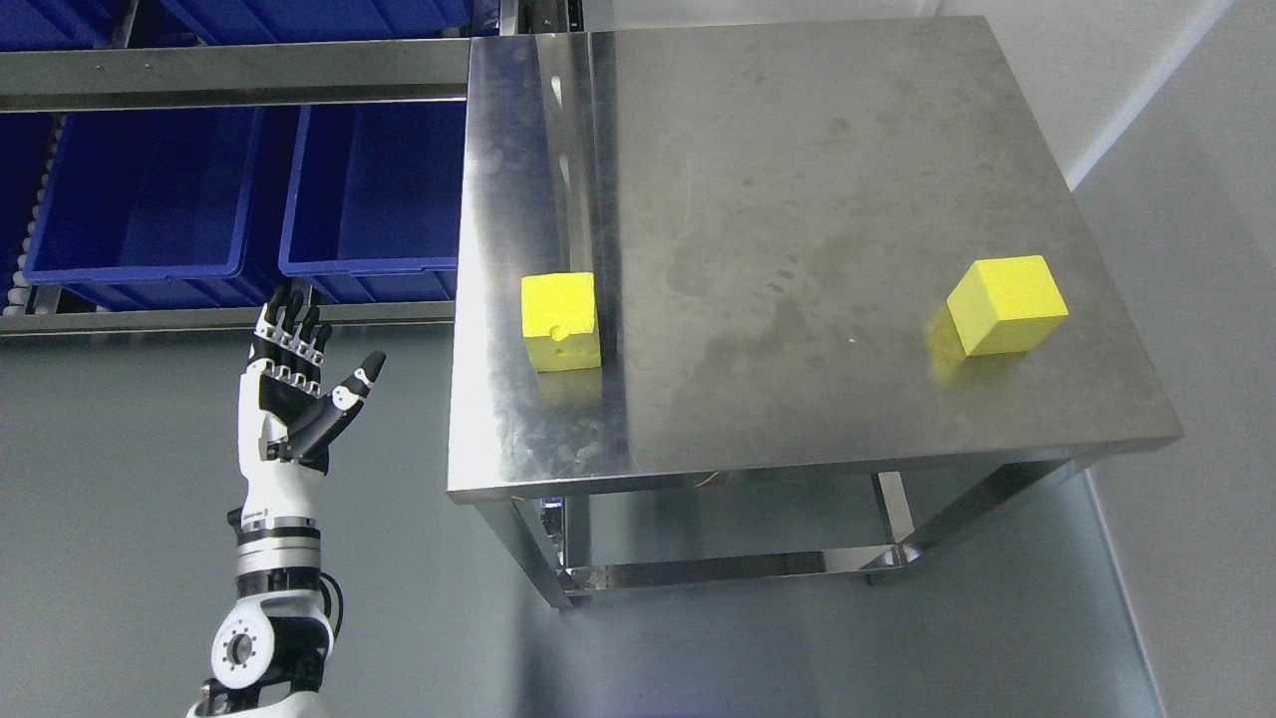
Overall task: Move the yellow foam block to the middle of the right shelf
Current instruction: 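Reach the left hand toward the yellow foam cube nearer the robot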
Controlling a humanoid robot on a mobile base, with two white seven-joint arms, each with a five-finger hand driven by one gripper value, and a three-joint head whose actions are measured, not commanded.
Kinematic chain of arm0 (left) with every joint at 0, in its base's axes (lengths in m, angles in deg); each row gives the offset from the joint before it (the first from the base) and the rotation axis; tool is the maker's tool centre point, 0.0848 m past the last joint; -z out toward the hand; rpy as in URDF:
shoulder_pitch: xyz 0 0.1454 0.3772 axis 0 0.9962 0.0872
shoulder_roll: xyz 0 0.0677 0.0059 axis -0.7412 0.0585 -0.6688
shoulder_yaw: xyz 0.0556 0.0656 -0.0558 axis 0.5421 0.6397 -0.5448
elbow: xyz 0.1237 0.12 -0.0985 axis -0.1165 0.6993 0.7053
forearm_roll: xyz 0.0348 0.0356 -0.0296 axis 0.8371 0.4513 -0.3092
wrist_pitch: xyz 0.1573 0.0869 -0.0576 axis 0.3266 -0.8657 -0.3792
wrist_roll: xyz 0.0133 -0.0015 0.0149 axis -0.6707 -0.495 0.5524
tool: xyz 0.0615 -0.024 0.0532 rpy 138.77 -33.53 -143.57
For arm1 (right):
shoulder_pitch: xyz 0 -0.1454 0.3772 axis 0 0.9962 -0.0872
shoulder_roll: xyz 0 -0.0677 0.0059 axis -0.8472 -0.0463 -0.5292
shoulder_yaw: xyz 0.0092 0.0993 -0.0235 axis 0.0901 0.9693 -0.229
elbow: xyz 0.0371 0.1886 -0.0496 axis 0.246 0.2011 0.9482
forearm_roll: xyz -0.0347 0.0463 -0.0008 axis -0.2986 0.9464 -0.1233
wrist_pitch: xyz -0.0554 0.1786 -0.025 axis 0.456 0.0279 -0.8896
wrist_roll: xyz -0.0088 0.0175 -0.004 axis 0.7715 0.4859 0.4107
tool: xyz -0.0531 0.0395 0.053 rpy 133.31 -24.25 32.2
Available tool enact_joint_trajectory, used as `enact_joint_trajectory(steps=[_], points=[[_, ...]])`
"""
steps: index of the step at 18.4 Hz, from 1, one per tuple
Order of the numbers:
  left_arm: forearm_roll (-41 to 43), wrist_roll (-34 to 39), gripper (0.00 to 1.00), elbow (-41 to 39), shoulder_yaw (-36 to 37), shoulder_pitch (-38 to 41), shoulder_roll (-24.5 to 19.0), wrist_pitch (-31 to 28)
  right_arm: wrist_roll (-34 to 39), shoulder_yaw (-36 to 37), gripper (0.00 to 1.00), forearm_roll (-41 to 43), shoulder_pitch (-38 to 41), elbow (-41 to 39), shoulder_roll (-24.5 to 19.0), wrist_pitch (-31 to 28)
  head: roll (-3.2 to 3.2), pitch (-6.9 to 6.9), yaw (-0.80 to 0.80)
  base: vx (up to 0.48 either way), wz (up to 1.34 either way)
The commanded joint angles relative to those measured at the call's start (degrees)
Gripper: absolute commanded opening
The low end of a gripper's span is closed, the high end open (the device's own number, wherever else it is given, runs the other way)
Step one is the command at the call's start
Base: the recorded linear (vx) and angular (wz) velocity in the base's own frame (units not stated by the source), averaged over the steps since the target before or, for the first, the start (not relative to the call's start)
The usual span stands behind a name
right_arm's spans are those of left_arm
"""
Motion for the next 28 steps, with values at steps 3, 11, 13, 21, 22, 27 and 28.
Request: enact_joint_trajectory(steps=[3,11,13,21,22,27,28], points=[[0.01,-0.16,1.00,0.88,0.99,0.08,-1.00,0.07,0.04,0.00,1.00,-0.18,0.09,-1.00,1.00,0.00,0.00,0.00,0.00,0.000,0.00],[0.01,-2.87,1.00,-1.14,0.63,-4.74,-1.00,4.46,0.04,0.00,1.00,-0.18,0.09,-1.00,1.00,0.00,0.00,0.00,0.00,0.000,0.00],[1.40,-7.96,1.00,-1.06,0.72,-7.20,-1.00,4.38,0.04,0.00,1.00,-0.18,0.09,-1.00,1.00,0.00,0.00,0.00,0.00,0.000,0.00],[16.95,-17.48,1.00,-1.06,5.20,-12.22,-1.00,1.66,0.04,0.00,1.00,-0.18,0.09,-1.00,1.00,0.09,0.00,0.00,0.00,0.000,0.00],[17.32,-17.57,1.00,-1.06,5.38,-12.83,-1.00,1.48,0.04,0.00,1.00,-0.18,0.09,-1.00,1.00,0.00,0.00,0.00,0.00,0.000,0.00],[17.76,-30.90,1.00,-1.06,6.52,-16.53,-1.00,-0.98,0.04,0.00,1.00,-0.18,0.09,-1.00,1.00,0.00,0.00,0.00,0.00,0.000,0.00],[17.76,-32.23,1.00,-1.06,6.78,-16.79,-1.00,-1.07,0.04,0.00,1.00,-0.18,0.09,-1.00,1.00,0.00,0.00,0.00,0.00,0.000,0.00]])
